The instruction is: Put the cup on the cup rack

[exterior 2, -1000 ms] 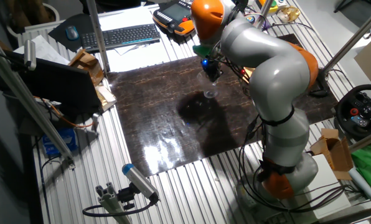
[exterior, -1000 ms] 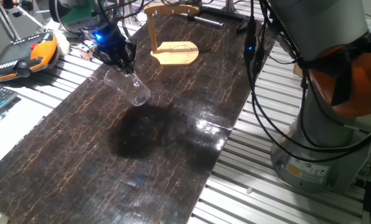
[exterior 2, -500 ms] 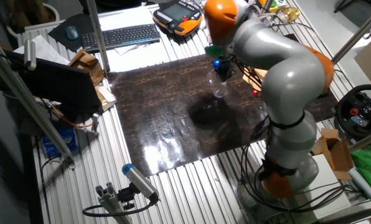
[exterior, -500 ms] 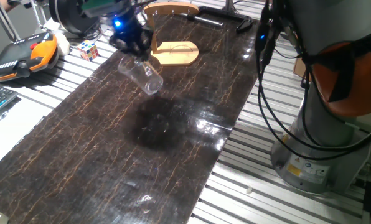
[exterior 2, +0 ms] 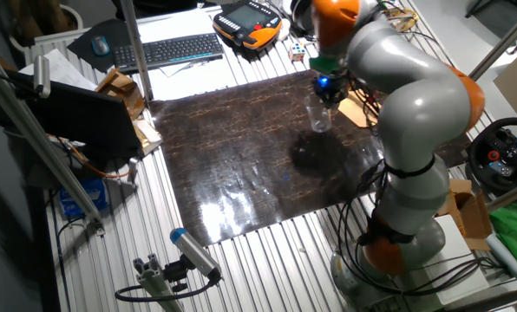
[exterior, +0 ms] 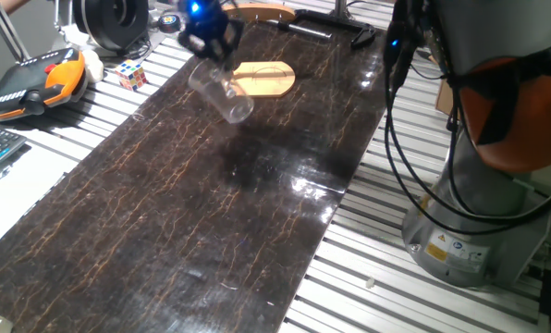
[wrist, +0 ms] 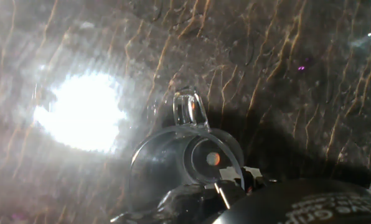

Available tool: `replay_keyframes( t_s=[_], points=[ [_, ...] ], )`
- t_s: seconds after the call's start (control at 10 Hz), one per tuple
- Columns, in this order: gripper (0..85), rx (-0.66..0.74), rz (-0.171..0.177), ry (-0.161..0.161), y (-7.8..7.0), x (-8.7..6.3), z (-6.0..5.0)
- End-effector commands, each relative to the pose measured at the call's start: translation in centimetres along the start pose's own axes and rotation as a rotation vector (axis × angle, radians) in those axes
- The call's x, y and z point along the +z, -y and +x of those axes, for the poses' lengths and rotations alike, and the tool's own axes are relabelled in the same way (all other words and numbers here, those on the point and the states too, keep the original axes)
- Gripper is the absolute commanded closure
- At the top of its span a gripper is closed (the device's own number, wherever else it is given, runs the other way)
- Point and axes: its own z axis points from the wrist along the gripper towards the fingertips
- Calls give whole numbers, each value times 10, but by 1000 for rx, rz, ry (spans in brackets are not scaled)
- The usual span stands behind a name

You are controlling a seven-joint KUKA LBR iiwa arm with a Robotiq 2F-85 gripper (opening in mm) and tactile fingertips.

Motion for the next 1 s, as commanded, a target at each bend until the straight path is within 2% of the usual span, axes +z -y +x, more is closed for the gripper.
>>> replay_keyframes(
  t_s=[0.0, 0.2, 0.5, 0.7, 0.9],
  points=[
    [830, -6, 1, 2, 46, 11, -69],
    [830, -29, -2, 19, 60, 18, -79],
    [830, -52, -13, 21, 70, 25, -90],
    [830, -68, -10, 21, 73, 26, -89],
    [830, -72, 6, 14, 66, 23, -88]
  ],
)
